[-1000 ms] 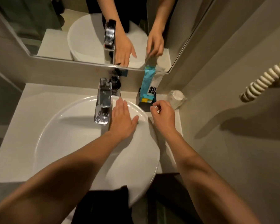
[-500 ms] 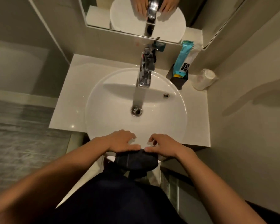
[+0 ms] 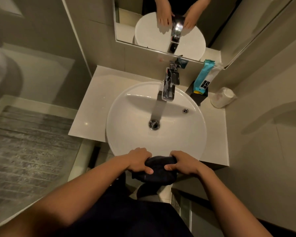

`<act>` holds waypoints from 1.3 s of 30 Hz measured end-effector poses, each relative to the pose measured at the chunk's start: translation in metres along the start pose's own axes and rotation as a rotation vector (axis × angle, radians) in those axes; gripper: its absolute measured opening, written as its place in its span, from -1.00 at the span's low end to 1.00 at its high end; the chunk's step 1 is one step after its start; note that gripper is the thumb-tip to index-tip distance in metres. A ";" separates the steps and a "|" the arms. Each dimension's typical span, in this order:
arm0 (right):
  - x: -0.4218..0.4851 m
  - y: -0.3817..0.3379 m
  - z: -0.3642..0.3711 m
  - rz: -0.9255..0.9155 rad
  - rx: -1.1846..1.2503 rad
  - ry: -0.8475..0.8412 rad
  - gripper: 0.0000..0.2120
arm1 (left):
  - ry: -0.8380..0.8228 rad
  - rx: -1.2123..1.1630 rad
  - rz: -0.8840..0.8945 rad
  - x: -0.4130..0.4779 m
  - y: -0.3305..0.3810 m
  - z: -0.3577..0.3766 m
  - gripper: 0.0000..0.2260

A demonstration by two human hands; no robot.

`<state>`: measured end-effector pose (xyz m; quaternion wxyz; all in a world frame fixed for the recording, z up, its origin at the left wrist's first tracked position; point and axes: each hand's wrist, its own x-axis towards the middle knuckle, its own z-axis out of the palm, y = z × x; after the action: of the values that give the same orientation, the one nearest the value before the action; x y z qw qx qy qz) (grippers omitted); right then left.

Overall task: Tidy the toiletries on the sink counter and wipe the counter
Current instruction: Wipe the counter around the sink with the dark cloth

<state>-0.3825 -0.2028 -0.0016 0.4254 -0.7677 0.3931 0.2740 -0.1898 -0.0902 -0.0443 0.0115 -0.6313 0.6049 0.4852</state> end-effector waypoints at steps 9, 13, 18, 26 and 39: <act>-0.021 -0.006 0.009 -0.100 0.487 0.155 -0.86 | 0.300 -0.536 0.025 -0.045 -0.014 0.009 -0.78; -0.014 -0.035 0.006 -0.161 0.732 0.189 -0.72 | 0.442 -0.839 0.023 -0.072 -0.030 -0.001 -0.77; 0.010 -0.093 -0.001 -0.310 0.850 0.214 -0.68 | 0.687 -1.075 0.011 -0.100 -0.057 -0.033 -0.85; 0.090 -0.224 -0.061 -0.504 0.788 0.339 -0.68 | 1.099 -1.082 -0.068 -0.106 -0.114 -0.174 -0.91; 0.240 -0.252 -0.134 -0.109 0.053 0.661 -0.58 | 1.111 -0.463 -0.488 0.002 -0.226 -0.279 -0.36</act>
<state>-0.0300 -0.3252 -0.0073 0.3089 -0.8235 0.4753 -0.0232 0.1518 -0.1987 -0.0276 -0.3295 -0.8937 0.2399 0.1877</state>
